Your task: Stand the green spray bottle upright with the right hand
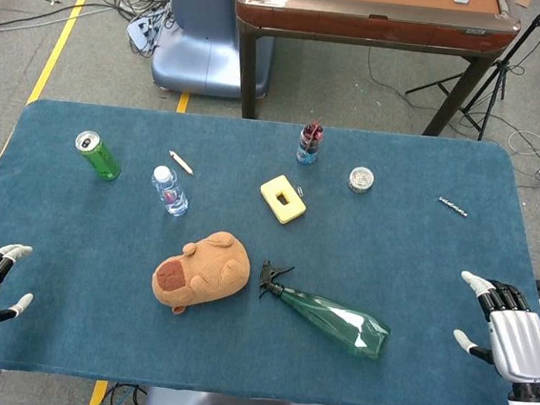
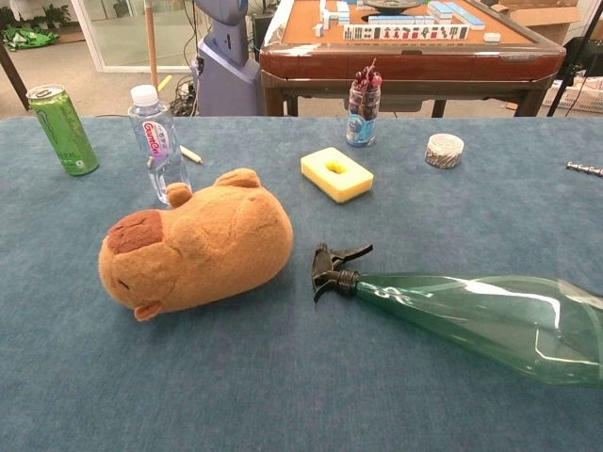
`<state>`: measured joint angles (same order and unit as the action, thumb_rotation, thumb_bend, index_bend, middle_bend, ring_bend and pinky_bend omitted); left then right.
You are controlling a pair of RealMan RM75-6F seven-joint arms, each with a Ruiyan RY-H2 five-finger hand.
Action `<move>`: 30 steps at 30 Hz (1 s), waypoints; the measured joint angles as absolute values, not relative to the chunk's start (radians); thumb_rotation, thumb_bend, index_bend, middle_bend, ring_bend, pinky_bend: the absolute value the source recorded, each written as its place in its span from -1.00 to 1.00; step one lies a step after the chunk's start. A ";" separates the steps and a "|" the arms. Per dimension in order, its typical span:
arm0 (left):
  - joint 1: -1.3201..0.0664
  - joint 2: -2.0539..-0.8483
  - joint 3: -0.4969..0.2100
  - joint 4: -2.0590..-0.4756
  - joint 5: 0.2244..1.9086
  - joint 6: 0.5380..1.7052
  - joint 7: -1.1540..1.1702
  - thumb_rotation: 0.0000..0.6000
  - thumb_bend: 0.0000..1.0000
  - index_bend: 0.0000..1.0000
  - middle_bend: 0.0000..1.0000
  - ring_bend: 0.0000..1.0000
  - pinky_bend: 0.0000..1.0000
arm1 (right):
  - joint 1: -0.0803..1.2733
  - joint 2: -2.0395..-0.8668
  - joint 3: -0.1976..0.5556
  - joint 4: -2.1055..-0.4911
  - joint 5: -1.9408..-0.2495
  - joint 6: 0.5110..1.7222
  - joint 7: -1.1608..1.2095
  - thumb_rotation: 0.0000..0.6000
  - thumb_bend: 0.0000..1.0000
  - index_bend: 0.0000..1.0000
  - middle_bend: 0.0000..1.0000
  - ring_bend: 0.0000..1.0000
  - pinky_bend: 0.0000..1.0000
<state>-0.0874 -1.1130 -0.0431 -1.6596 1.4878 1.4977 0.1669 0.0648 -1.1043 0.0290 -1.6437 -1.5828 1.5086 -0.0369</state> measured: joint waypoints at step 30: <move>-0.084 -1.109 -0.028 -1.670 1.492 1.483 0.175 1.00 -0.52 -0.52 -0.52 -0.52 -0.61 | 0.144 -1.166 -0.049 -1.676 -1.700 1.365 0.035 1.00 -1.00 -0.77 -0.82 -0.92 -0.64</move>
